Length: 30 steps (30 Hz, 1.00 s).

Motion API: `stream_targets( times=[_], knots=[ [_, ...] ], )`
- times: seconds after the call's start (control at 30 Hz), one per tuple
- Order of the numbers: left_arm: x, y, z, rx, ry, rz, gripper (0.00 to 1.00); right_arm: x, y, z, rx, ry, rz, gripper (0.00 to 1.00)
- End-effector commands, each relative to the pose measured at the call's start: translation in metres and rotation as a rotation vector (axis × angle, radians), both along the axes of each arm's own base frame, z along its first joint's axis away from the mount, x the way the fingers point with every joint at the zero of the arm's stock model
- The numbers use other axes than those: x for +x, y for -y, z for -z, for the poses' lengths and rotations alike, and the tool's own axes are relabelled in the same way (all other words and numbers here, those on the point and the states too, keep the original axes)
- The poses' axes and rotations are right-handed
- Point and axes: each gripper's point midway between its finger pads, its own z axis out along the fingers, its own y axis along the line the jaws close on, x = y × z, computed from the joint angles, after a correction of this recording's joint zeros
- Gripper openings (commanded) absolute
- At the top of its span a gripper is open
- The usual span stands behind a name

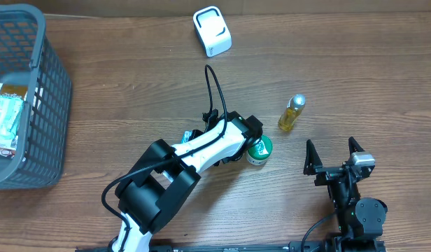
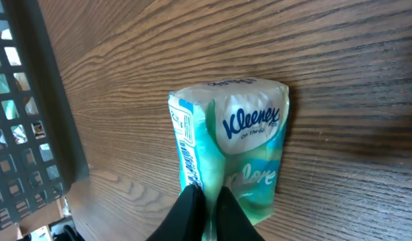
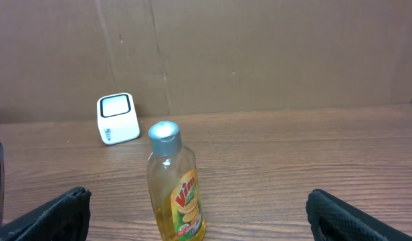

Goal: Scan the item barcode
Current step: 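Lower the tissue pack onto the table and open the left gripper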

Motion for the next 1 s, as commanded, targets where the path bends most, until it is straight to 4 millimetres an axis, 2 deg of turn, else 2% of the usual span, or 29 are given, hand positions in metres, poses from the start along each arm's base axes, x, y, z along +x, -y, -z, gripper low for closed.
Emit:
stream_targets(
  times=[0.0, 0.47, 0.6, 0.73, 0.8, 0.9, 0.93, 0.97],
  knots=[
    [-0.005, 0.004, 0.005, -0.021, -0.004, -0.023, 0.12, 0.000, 0.001, 0.003, -0.008, 0.001, 0.005, 1.00],
    [-0.009, 0.010, 0.008, -0.060, -0.034, -0.041, 0.27, 0.000, 0.001, 0.003, -0.008, 0.001, 0.005, 1.00],
    [-0.005, 0.015, -0.005, -0.069, -0.035, -0.044, 0.29, 0.000, 0.001, 0.003, -0.008, 0.001, 0.005, 1.00],
    [0.004, 0.028, -0.028, -0.108, -0.025, -0.051, 0.36, 0.000, 0.001, 0.003, -0.008, 0.001, 0.005, 1.00],
    [0.007, 0.033, -0.037, -0.128, -0.022, -0.054, 0.43, 0.000, 0.001, 0.003, -0.008, 0.001, 0.005, 1.00],
    [0.010, 0.037, -0.047, -0.153, -0.025, -0.067, 0.63, 0.000, 0.001, 0.003, -0.008, 0.001, 0.006, 1.00],
    [0.011, 0.037, -0.049, -0.167, -0.034, -0.075, 0.80, 0.000, 0.001, 0.003, -0.008, 0.001, 0.005, 1.00],
    [0.011, 0.038, -0.050, -0.181, -0.051, -0.074, 0.86, 0.000, 0.001, 0.003, -0.008, 0.001, 0.005, 1.00]
  ],
)
